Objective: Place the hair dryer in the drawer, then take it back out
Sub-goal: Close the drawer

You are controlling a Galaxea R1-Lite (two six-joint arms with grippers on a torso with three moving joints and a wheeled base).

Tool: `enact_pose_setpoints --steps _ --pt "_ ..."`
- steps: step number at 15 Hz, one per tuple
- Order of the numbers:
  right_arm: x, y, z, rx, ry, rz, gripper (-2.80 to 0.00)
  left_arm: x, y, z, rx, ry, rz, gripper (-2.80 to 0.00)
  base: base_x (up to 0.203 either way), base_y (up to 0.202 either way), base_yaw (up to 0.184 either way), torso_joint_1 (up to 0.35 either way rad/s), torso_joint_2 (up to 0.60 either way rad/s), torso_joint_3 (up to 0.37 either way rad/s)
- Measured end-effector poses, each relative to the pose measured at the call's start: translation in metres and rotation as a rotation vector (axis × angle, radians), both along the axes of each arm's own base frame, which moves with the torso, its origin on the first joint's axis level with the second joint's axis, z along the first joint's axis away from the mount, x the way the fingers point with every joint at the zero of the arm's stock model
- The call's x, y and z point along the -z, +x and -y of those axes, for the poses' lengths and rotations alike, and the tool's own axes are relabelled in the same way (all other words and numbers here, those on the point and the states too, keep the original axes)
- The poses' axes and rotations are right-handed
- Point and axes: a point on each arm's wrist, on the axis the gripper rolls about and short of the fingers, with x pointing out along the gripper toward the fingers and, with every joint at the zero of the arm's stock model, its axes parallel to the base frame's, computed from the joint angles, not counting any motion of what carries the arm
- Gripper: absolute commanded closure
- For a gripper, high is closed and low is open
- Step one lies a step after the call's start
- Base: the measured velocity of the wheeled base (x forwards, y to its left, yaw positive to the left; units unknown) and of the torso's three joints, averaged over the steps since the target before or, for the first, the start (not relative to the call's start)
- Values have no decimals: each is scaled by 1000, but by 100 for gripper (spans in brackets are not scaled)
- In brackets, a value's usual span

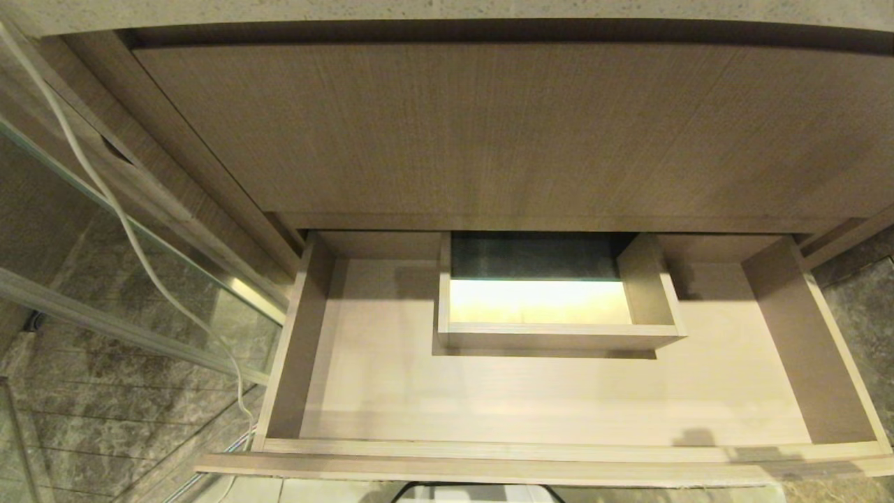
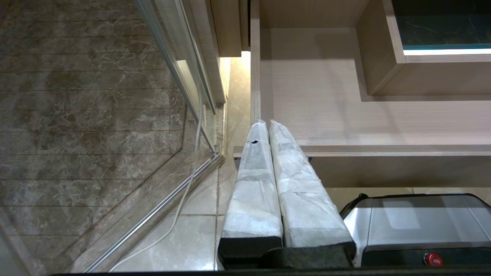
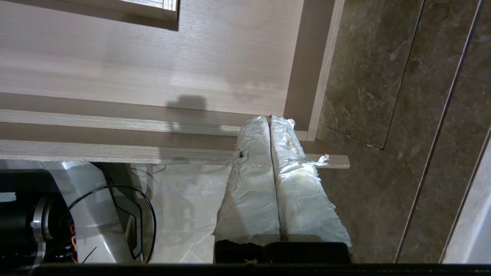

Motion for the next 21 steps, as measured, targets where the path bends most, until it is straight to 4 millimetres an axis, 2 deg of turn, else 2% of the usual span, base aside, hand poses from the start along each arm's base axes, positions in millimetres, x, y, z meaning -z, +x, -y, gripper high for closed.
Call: enact_pose_setpoints --steps 14,18,21 --pt "5 -2 -3 -19 2 -6 0 0 0 0 0 0 1 0 0 0 0 -36 84 61" --pt "2 6 -1 -32 -1 5 0 0 0 0 0 0 0 0 0 0 0 19 41 34" --pt "8 13 -1 -46 18 -52 0 0 0 0 0 0 0 0 0 0 0 0 0 0"
